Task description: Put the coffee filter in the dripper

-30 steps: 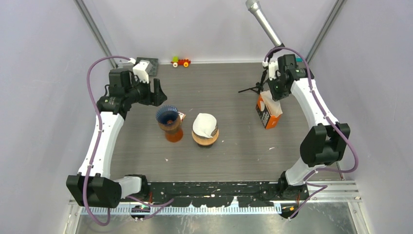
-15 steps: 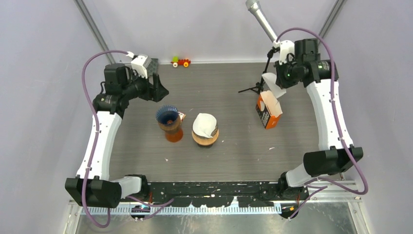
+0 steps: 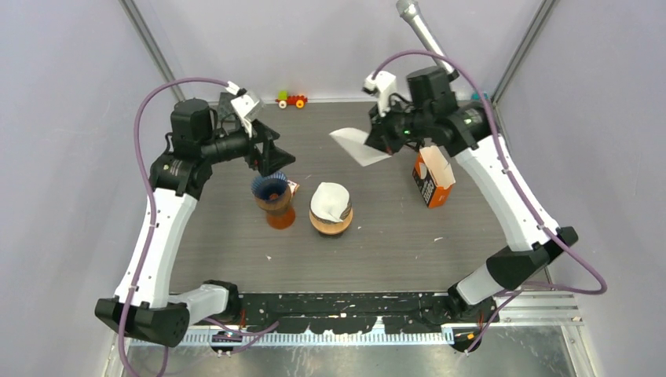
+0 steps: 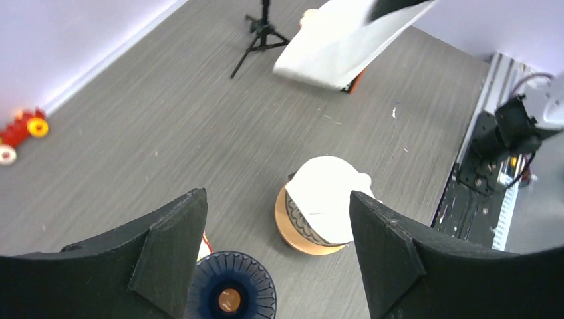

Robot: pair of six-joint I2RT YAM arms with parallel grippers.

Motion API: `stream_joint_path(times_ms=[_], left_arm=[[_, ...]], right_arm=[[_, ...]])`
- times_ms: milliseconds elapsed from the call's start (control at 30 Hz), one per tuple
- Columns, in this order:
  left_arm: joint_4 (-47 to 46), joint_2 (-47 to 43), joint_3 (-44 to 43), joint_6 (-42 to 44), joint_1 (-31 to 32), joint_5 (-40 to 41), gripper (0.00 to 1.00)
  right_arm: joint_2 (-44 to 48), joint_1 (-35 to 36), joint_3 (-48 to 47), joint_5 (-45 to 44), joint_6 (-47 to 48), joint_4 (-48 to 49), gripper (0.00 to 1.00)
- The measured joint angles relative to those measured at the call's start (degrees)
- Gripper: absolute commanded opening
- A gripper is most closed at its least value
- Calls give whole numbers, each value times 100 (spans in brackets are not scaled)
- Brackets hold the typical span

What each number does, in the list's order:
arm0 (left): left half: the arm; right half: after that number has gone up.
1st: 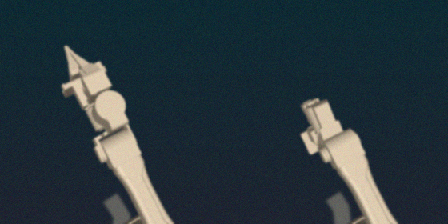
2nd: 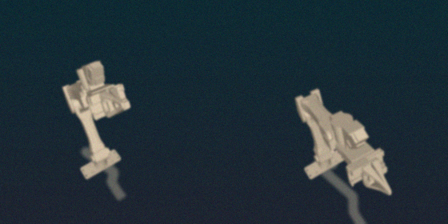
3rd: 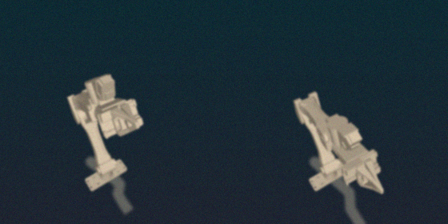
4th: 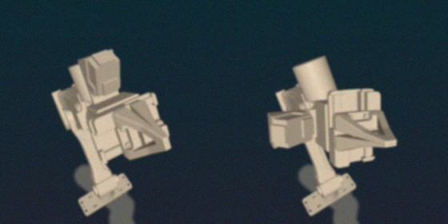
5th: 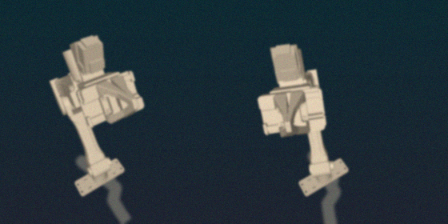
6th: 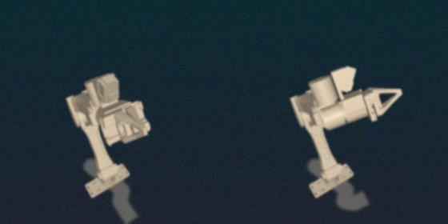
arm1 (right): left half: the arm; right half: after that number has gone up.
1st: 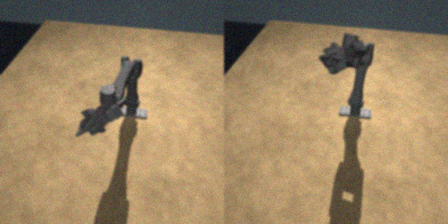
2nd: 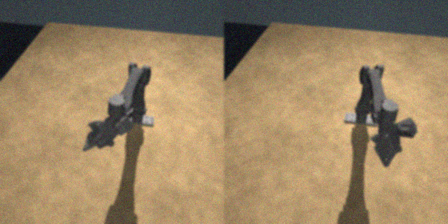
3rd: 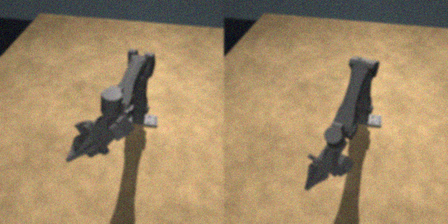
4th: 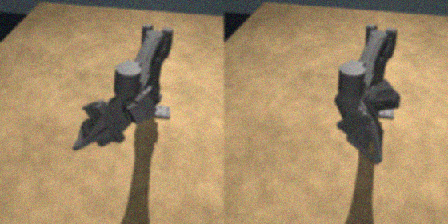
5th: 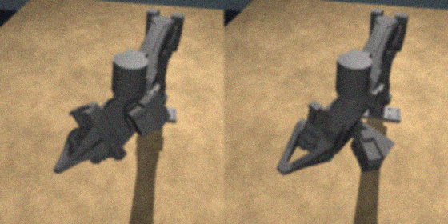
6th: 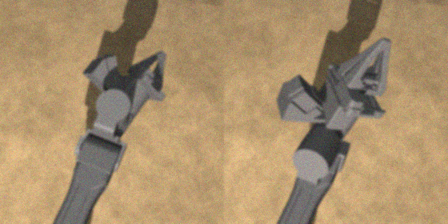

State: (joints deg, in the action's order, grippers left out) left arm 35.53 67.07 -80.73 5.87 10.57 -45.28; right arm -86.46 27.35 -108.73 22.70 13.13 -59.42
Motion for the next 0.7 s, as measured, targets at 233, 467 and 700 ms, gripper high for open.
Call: stream_joint_path(times_ms=[233,467,700], left_arm=[[313,-328,-313,1134,431,-669,80],[636,-317,-448,2109,953,-846,74],[968,-55,-426,3150,1770,-293,64]], right_arm=[[-560,876,70,310,-192,531,1],[-758,1252,232,426,-275,752,1],[-756,1421,356,442,-278,901,1]])
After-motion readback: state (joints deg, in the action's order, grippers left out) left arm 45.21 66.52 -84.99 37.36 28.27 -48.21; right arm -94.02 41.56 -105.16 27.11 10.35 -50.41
